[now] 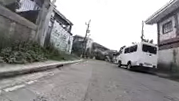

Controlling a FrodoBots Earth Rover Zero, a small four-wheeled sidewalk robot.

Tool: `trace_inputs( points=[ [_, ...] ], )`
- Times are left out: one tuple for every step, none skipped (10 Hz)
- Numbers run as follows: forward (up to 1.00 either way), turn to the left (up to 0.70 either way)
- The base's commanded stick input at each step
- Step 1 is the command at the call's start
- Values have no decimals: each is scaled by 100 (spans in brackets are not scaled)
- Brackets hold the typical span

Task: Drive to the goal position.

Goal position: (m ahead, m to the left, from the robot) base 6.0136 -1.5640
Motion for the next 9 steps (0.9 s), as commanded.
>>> trace_inputs(
  points=[
    [100,0],
    [100,0],
    [100,0],
    [100,0],
    [100,0],
    [100,0],
    [100,0],
    [100,0],
    [100,0]
  ],
)
